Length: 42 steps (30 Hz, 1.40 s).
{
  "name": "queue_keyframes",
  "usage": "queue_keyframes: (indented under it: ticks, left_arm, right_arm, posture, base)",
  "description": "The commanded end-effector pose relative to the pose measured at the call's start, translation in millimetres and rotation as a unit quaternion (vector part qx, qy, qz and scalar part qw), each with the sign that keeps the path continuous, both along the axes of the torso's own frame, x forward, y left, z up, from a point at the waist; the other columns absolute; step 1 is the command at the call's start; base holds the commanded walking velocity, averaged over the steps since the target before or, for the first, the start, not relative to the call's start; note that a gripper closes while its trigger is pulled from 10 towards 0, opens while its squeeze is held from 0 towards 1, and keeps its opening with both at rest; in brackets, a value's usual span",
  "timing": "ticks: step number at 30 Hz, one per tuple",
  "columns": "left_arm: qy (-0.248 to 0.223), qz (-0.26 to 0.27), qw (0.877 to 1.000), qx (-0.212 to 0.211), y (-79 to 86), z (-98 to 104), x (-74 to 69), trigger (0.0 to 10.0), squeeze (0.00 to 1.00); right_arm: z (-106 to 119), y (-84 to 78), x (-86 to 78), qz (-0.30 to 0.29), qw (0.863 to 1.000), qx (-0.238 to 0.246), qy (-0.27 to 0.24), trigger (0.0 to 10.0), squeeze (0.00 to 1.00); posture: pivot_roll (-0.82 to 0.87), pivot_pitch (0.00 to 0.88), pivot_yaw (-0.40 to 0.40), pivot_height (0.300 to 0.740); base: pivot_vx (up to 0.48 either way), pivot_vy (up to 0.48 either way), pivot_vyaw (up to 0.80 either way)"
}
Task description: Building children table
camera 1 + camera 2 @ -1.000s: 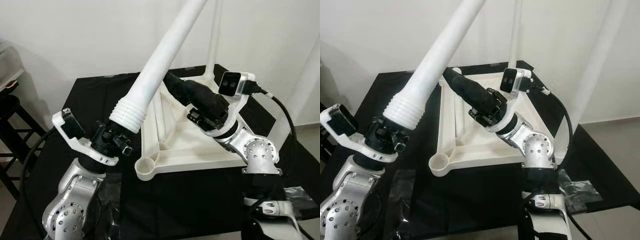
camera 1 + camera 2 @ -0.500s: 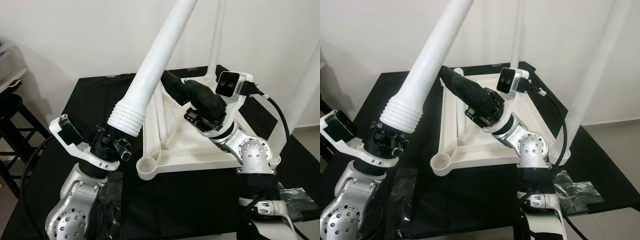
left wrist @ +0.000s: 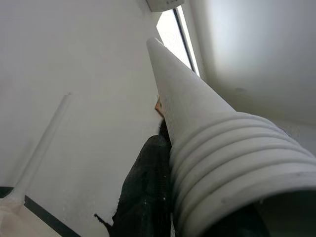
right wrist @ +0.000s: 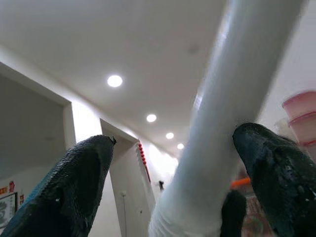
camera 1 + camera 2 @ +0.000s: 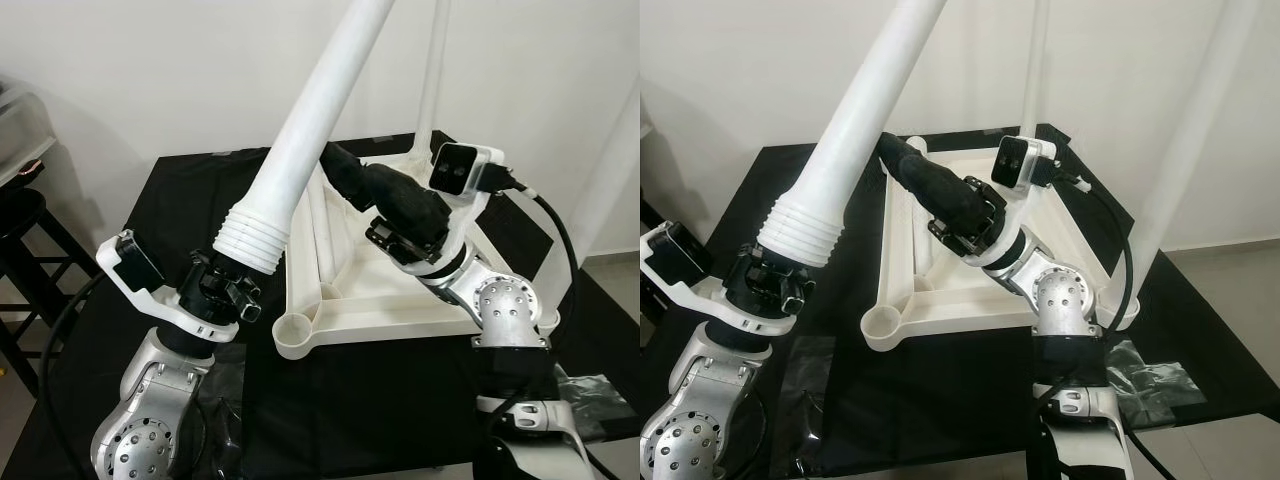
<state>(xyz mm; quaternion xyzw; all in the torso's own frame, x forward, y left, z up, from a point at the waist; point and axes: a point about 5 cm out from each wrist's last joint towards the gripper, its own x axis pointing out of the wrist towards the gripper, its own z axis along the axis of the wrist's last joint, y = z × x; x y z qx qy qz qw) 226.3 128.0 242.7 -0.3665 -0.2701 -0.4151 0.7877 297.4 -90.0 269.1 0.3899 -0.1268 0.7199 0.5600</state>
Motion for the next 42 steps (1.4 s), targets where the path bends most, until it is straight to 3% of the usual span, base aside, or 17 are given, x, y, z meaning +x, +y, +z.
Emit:
queue_keyframes:
  ticks: [1, 15, 19, 21, 23, 29, 42]
  left_arm:
    - [-0.010, -0.032, 0.999, 0.012, -9.0, 2, -2.6, 10.0, 0.00]
    - [-0.028, -0.035, 0.999, -0.006, -3.5, 8, -4.4, 10.0, 0.00]
    - [-0.024, -0.053, 0.998, 0.005, -10.6, 6, -5.9, 10.0, 0.00]
    - [-0.012, -0.073, 0.996, 0.059, -24.2, -5, -8.0, 10.0, 0.00]
    - [-0.007, -0.078, 0.994, 0.073, -27.7, -9, -8.4, 10.0, 0.00]
    - [0.002, -0.086, 0.993, 0.077, -31.7, -15, -8.1, 10.0, 0.00]
    - [-0.001, -0.095, 0.992, 0.081, -34.6, -17, -9.3, 10.0, 0.00]
  right_arm:
    - [1, 9.8, -2.0, 0.017, 1.000, -0.016, -0.005, 10.0, 0.00]
    - [-5, 8.1, 5.0, -0.011, 0.999, -0.032, 0.003, 10.0, 0.00]
    - [-5, 9.4, 5.3, -0.012, 0.999, -0.031, 0.001, 10.0, 0.00]
    - [4, 14.1, 2.6, -0.002, 1.000, -0.014, -0.007, 10.0, 0.00]
    - [9, 16.4, -0.4, 0.007, 1.000, -0.006, -0.017, 10.0, 0.00]
    - [16, 26.7, -5.2, 0.027, 0.999, 0.005, -0.035, 10.0, 0.00]
    - [11, 36.5, -5.2, 0.023, 0.999, -0.006, -0.029, 10.0, 0.00]
  posture:
    - [-0.06, 0.000, 0.019, 0.740]
    - [-0.07, 0.000, 0.027, 0.740]
    - [-0.07, 0.000, 0.028, 0.740]
    - [-0.06, 0.000, 0.031, 0.740]
    - [-0.07, 0.000, 0.032, 0.740]
    - [-0.06, 0.000, 0.026, 0.740]
    - [-0.07, 0.002, 0.028, 0.740]
  base:
    - [0.000, 0.000, 0.00]
    - [0.000, 0.000, 0.00]
    - [0.000, 0.000, 0.00]
    - [0.000, 0.000, 0.00]
    - [0.000, 0.000, 0.00]
    - [0.000, 0.000, 0.00]
    - [0.000, 0.000, 0.00]
